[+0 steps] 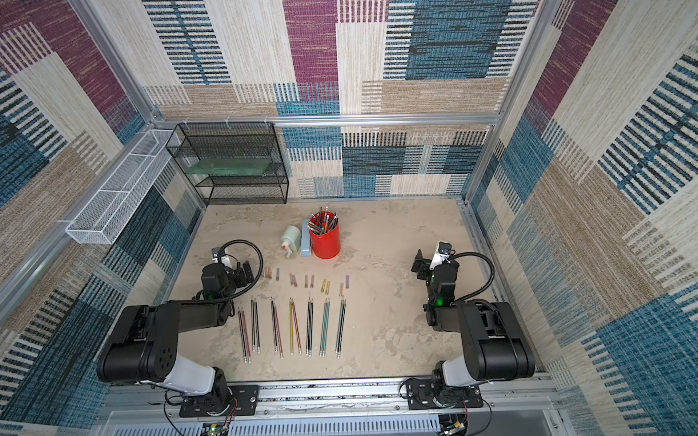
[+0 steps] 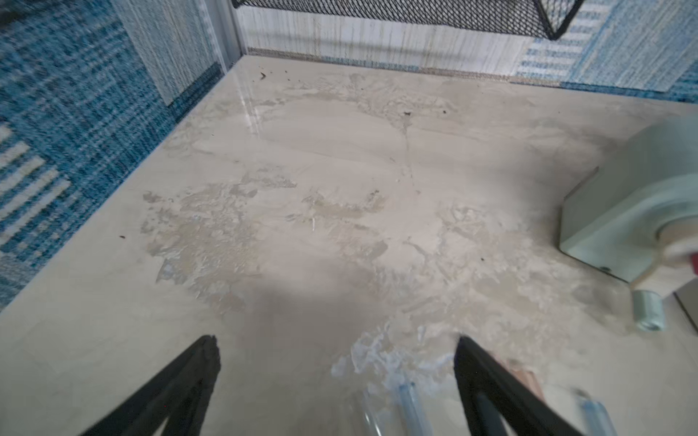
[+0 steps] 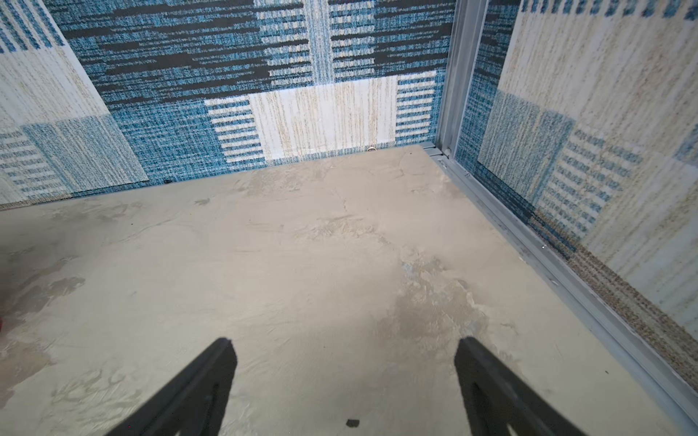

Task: Remove the protective cover of the pencils
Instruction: Reset both arms

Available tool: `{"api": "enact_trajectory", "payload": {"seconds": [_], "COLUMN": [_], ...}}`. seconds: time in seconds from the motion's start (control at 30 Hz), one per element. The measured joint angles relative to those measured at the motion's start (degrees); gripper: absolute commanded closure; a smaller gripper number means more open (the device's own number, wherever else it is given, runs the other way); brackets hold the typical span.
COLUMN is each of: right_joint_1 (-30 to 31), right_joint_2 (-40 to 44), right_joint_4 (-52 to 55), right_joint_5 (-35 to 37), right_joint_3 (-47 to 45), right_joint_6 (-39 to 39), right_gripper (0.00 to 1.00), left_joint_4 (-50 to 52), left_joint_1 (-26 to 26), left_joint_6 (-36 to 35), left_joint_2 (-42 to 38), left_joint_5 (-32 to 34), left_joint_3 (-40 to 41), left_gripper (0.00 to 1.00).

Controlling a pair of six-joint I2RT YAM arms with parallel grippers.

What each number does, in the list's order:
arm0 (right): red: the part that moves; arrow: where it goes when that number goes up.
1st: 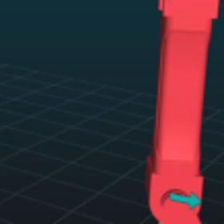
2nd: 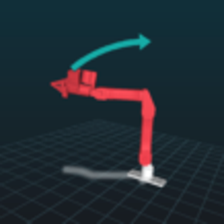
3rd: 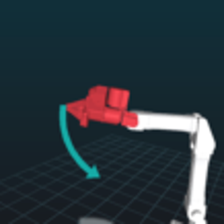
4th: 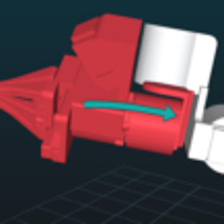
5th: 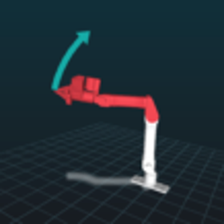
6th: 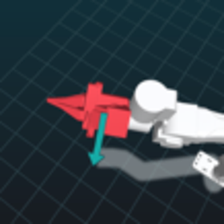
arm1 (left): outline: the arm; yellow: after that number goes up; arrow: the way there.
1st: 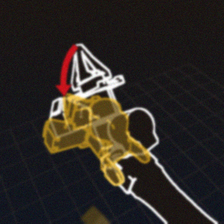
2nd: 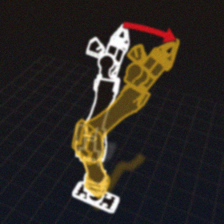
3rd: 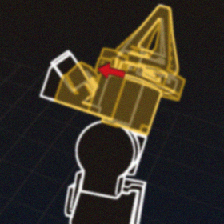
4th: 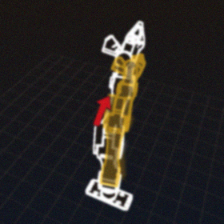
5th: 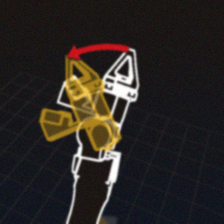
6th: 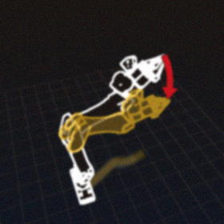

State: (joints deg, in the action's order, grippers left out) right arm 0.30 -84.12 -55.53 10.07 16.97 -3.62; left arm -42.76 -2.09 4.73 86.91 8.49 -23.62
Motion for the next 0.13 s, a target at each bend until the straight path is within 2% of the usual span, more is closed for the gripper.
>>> {"api": "enact_trajectory", "payload": {"seconds": [0.13], "right_joint_1": [0.0], "right_joint_2": [-0.2], "right_joint_4": [-0.2], "right_joint_5": [0.0], "right_joint_3": [0.0], "right_joint_6": [0.2], "right_gripper": [0.05], "left_joint_4": [0.0], "left_joint_1": [0.8], "left_joint_6": [-0.5], "left_joint_2": [0.1], "left_joint_5": [0.2], "left_joint_3": [-0.6], "left_gripper": [0.01]}}
